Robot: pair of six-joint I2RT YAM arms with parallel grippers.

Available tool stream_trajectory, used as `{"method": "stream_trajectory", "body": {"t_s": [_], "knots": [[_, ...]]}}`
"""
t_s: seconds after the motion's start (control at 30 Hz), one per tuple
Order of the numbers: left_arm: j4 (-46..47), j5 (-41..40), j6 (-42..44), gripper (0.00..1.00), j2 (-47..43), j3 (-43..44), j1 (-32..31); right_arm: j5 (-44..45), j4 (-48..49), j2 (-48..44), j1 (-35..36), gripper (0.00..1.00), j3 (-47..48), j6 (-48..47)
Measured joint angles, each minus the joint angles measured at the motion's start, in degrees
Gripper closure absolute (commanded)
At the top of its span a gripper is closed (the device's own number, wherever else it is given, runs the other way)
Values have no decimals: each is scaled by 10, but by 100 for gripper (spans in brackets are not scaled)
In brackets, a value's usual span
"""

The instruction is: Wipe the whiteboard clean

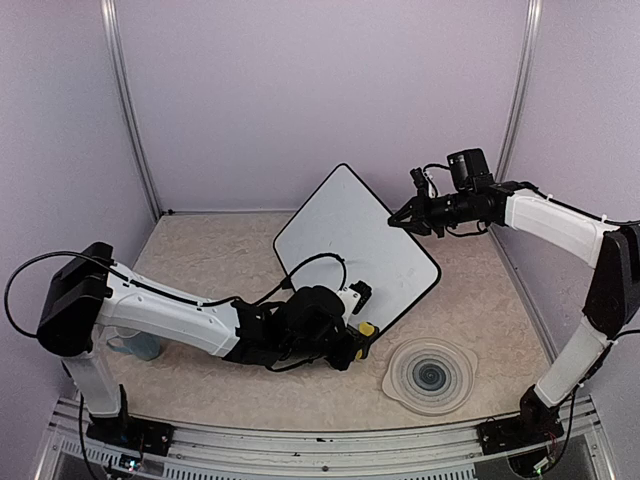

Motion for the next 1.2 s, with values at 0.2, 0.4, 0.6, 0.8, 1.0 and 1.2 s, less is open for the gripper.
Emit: {"method": "stream_trajectory", "body": {"t_s": [0.2, 0.4, 0.6, 0.8, 1.0, 1.2], "knots": [[24, 16, -43, 100, -19, -53, 17, -2, 1, 3, 0, 100, 3, 3], [24, 47, -70, 100, -27, -63, 58, -3, 1, 7, 0, 100, 6, 10], [20, 59, -101, 100, -18, -47, 162, -7, -1, 8, 0, 100, 8, 18], [13, 63, -126, 100, 16, -21, 231, -9, -2, 12, 0, 100, 12, 20], [40, 68, -150, 100, 21, -51, 245, -11, -7, 15, 0, 100, 18, 20], [39, 26, -135, 100, 19, -49, 218, -20, -7, 19, -2, 100, 22, 20]]}}
